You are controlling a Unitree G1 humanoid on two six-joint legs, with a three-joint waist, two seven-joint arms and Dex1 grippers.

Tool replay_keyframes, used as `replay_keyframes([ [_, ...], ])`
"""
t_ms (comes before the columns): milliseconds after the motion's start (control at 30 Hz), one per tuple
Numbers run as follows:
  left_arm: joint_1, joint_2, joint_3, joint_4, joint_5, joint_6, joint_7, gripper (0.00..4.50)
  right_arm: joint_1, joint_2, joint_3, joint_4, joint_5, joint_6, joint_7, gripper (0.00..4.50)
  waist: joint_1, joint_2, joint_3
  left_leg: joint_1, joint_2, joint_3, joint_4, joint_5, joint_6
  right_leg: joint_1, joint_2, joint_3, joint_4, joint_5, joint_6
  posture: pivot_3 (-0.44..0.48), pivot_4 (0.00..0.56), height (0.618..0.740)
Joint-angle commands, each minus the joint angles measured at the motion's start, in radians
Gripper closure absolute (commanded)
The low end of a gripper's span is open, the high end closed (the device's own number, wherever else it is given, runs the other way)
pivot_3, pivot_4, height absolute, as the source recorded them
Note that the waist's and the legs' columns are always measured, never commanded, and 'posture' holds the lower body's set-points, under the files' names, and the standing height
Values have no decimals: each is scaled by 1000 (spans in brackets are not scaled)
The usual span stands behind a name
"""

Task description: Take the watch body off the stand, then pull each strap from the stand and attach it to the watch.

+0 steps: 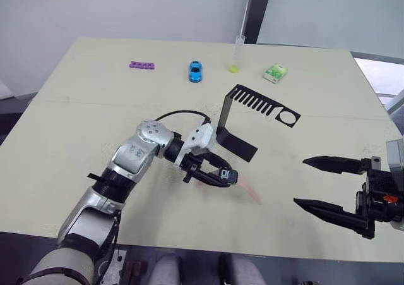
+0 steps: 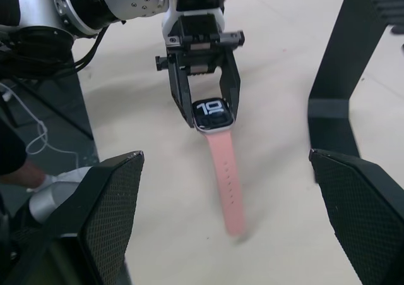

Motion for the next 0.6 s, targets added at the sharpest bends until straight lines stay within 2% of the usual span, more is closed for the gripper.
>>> replay_keyframes([
  [33, 7, 12, 1, -21, 73, -217, -12, 2904, 25, -19, -11, 6, 3, -48, 13, 45, 1, 0, 0, 0, 0, 0, 0, 0, 0, 0, 0, 0, 0, 0, 0, 0, 150, 740],
  [267, 65, 12, -2, -58, 118, -220, 46, 2904, 74, -34, 28, 11, -45, -118, 27, 45, -1, 0, 0, 0, 0, 0, 0, -1, 1, 0, 0, 0, 0, 0, 0, 0, 150, 740],
  [367, 94, 3, -25, -68, 151, -126, 93, 2904, 84, -34, 57, 14, -64, -146, 22, 45, -1, 0, 0, 0, 0, 0, 0, -1, 1, 0, 0, 0, 0, 0, 0, 0, 150, 740],
  [600, 144, -45, -82, -28, 256, -64, 208, 2904, 112, -18, 156, -9, -134, -212, 2, 45, 1, 0, 0, 0, 0, 0, 0, -1, 1, 0, 0, 0, 0, 0, 0, 0, 150, 740],
])
